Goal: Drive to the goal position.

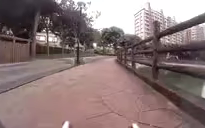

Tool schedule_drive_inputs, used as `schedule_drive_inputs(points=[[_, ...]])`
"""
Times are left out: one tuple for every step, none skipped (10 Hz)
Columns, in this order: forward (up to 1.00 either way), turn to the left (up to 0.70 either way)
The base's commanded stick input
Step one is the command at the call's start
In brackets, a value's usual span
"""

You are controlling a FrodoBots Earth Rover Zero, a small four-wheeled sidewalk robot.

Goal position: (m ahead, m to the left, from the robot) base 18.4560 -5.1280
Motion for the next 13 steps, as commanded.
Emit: schedule_drive_inputs(points=[[0.70, 0.00], [0.70, 0.00], [0.70, 0.00], [0.70, 0.00], [0.70, -0.05], [0.70, -0.25], [0.70, -0.31], [0.70, -0.30], [0.70, -0.24], [0.70, -0.09], [0.70, 0.00], [0.70, 0.00], [0.70, 0.00]])
